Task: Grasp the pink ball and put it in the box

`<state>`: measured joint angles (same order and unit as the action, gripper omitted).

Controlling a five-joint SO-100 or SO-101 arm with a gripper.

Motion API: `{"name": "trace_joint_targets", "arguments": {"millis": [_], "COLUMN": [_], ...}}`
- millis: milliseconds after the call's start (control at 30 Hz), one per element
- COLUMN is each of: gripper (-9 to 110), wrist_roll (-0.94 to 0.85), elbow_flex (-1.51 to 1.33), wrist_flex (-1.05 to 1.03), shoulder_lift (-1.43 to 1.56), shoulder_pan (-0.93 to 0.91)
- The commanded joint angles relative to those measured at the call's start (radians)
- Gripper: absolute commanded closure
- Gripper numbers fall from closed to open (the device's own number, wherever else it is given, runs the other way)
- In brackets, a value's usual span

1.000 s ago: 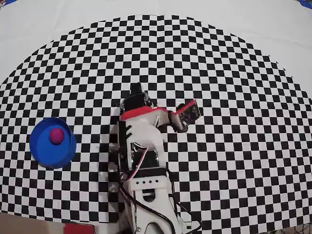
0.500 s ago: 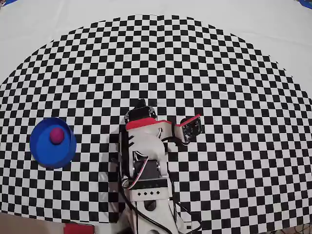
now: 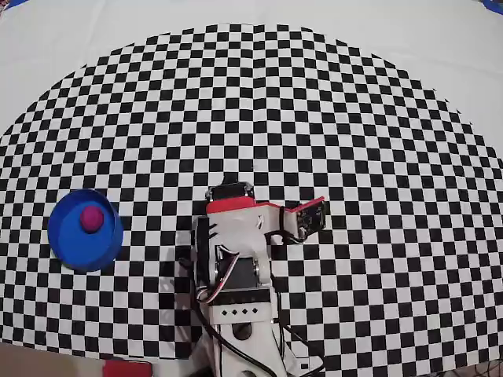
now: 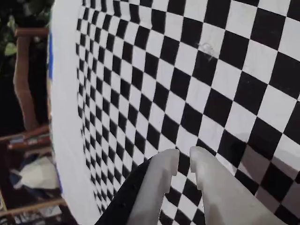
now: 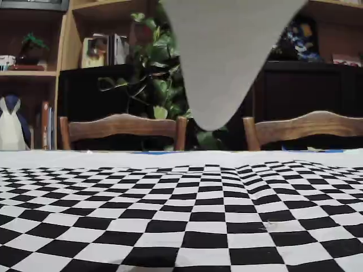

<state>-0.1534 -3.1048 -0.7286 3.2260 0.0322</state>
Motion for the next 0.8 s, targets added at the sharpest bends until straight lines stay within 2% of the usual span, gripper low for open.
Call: {"name": "trace_joint_targets", "arguments": {"millis": [0,767], "gripper": [101,101], "wrist_roll": [0.011,0.025], "elbow_flex": [-0.005,-0.008], "wrist_flex": [-0.020,-0.069], "shoulder_lift": [0.026,0.026], "shoulder_pan": [-0.026,-0.067]}}
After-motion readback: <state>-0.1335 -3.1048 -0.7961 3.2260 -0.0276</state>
